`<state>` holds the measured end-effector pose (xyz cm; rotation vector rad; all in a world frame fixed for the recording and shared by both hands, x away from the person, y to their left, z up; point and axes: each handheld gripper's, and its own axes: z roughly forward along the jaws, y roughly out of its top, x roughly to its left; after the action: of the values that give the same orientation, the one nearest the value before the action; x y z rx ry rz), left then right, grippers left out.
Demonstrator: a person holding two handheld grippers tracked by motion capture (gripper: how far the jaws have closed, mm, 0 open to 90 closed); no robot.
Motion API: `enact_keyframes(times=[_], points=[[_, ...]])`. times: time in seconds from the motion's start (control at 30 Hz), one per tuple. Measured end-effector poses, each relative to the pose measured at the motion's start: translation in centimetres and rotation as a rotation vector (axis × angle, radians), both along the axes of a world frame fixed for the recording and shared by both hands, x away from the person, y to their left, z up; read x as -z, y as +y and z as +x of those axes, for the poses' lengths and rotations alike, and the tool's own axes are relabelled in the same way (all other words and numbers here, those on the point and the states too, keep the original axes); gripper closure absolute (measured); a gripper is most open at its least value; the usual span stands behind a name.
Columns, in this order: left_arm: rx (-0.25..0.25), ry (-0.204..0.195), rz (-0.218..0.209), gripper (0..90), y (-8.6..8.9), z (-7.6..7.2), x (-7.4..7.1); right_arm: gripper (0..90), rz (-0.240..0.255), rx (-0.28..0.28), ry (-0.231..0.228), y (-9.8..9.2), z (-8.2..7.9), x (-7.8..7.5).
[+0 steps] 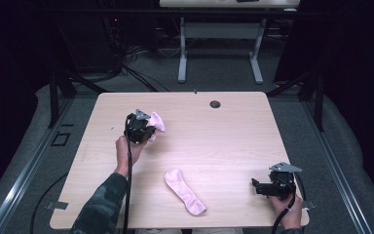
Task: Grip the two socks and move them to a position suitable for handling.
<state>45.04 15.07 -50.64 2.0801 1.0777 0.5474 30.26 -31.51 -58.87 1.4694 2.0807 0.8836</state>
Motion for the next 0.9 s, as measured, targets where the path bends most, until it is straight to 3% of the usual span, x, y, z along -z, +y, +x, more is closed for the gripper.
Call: enact_keyframes(times=[0.17, 0.4, 0.7, 0.9], points=[[0.078, -0.029, -0.008, 85.3, -2.1, -1.8, -1.4, 5.3, 0.001, 0.002, -0.001, 0.0, 0.0, 0.0], [0.168, -0.025, -0.011, 85.2, -4.9, -3.6, -2.3, 5.3, 0.0, 0.0, 0.0, 0.0, 0.0, 0.0], [0.25, 0.026, 0.02, 85.1, -8.2, -4.6, -0.7, 5.3, 0.0, 0.001, -0.001, 0.0, 0.0, 0.0], [0.301, 0.083, 0.052, 84.9, -10.5, -4.9, 1.1, 5.3, 0.0, 0.0, -0.001, 0.0, 0.0, 0.0]])
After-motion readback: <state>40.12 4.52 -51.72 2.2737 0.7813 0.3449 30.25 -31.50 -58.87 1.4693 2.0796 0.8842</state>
